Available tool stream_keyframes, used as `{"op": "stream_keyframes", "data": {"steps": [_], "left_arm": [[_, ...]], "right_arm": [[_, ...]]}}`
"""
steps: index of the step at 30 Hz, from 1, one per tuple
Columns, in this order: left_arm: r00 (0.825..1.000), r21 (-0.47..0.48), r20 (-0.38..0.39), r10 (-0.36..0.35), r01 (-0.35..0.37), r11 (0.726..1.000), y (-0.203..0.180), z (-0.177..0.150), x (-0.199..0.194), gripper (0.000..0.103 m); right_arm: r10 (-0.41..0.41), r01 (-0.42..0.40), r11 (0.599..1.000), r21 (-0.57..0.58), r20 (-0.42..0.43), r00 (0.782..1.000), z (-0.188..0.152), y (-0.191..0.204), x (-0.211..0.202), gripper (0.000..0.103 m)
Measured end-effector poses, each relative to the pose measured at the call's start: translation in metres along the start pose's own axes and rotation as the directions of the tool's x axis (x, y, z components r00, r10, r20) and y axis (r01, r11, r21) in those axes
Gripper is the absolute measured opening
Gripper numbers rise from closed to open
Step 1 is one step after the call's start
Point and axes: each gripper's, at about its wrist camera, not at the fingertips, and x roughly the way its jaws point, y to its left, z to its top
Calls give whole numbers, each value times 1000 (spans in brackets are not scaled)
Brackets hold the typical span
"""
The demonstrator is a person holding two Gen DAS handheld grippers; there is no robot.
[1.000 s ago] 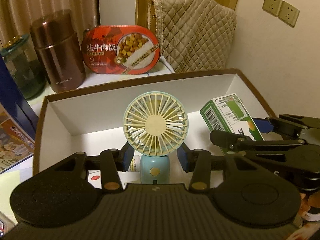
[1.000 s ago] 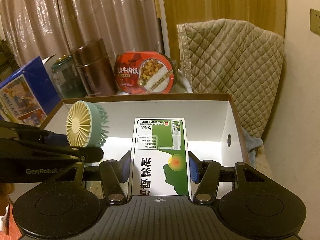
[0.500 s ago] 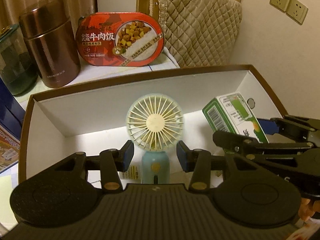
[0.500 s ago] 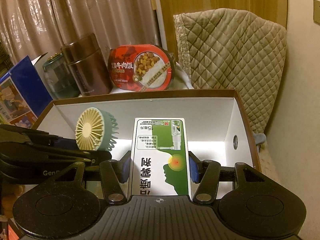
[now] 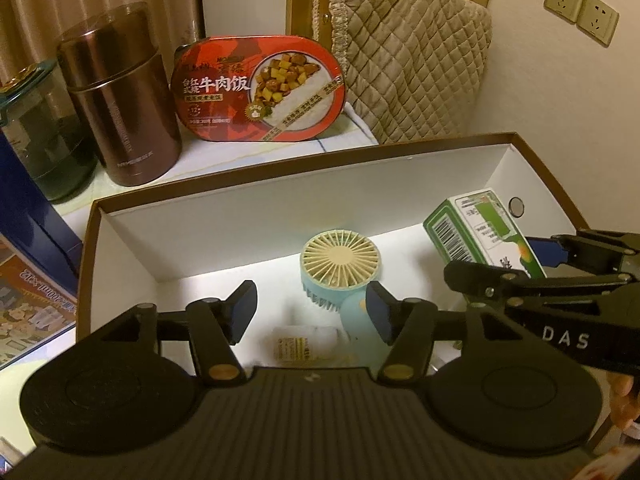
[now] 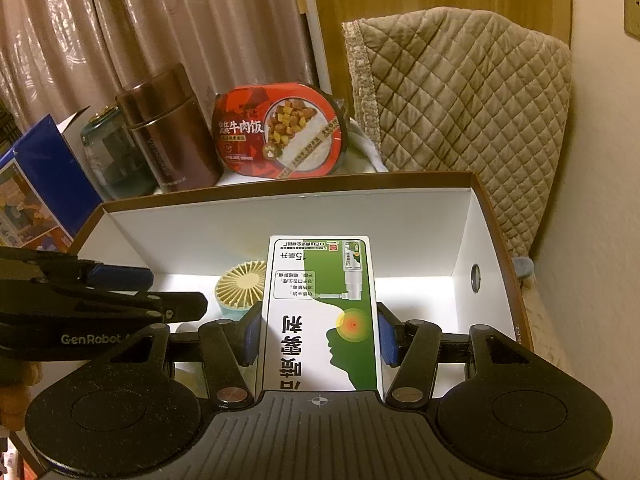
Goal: Organize rigid objects
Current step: 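Open the left tool to drop the fan while the right tool releases the medicine box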
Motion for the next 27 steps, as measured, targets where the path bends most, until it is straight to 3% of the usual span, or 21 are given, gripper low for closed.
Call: {"op": "stream_keyframes", "data": {"steps": [8,15,19,27], "left_arm": [[1000,-1,4,3,-3,1000,1,-2,-4,61],[1000,3,8,11,-11,1000,2,-2,-7,62],[1000,8,19,15,-15,1000,1,-3,-12,70],[1000,4,16,13,-13,1000,1,-6,-19,70]], "right_arm": [[3,-3,1000,7,0,1000,1,2,2,52],[4,-8,998,61,59,998,7,0,-4,54],[11,-14,998,55,45,999,5,0,-7,55],[18,-19,998,52,22,1000,-4,0,-14,56]]}}
